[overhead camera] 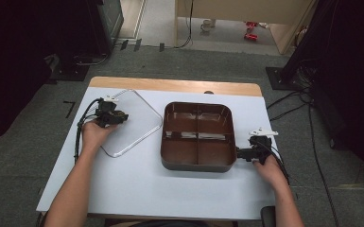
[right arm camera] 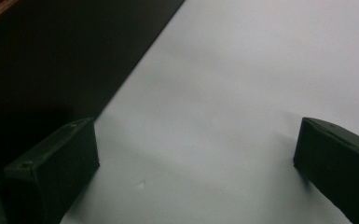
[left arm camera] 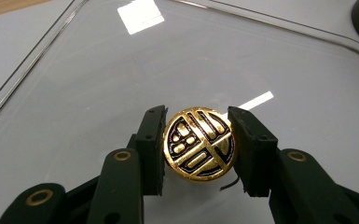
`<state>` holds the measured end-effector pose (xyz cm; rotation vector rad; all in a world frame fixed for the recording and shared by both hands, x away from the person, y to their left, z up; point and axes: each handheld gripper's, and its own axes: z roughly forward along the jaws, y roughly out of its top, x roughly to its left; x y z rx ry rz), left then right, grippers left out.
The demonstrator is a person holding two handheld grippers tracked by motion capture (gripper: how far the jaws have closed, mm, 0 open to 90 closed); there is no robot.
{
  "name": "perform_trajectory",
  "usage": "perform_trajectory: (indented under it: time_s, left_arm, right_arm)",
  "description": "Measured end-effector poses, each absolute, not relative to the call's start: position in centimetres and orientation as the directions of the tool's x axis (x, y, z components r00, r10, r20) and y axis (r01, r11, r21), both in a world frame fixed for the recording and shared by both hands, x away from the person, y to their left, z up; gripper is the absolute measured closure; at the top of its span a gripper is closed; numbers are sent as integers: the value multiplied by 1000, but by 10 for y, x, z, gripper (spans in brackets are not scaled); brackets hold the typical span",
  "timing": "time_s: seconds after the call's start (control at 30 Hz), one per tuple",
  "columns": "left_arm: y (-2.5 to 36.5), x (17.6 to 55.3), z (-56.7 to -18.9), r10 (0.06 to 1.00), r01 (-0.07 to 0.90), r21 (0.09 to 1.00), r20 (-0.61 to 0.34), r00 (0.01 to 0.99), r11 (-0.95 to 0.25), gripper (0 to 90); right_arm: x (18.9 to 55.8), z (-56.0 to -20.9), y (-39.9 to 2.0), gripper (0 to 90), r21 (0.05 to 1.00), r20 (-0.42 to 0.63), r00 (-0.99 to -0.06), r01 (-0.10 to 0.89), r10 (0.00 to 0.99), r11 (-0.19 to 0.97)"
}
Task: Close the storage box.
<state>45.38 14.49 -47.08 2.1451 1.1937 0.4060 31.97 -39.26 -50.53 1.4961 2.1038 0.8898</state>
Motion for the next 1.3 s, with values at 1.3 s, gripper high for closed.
perform_trajectory:
  time_s: [1.3]
  left_arm:
    - [52, 403, -375, 602, 449, 755, -91, 793, -478, 598]
  right_arm:
    - [320, -505, -393, 0, 700, 34, -342, 679, 939, 221]
